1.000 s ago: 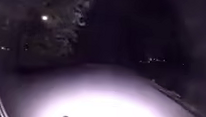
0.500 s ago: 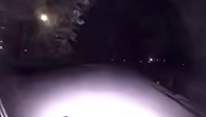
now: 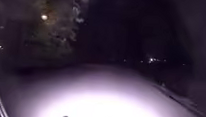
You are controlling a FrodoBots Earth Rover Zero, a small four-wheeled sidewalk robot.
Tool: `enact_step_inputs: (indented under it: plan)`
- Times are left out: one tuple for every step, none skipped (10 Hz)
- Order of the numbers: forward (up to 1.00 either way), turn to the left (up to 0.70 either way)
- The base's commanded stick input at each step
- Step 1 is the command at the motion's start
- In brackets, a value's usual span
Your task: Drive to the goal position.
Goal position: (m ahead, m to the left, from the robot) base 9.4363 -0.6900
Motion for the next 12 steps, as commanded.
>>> enact_step_inputs:
  plan:
    - [0.5, 0.5]
    - [0.5, 0.5]
    - [0.5, 0.47]
    - [0.5, 0.0]
    - [0.5, 0.0]
    - [0.5, 0.0]
    - [0.5, 0.0]
    - [0.5, 0.0]
    - [0.5, 0.0]
    - [0.5, 0.0]
    - [0.5, 0.0]
    - [0.5, 0.0]
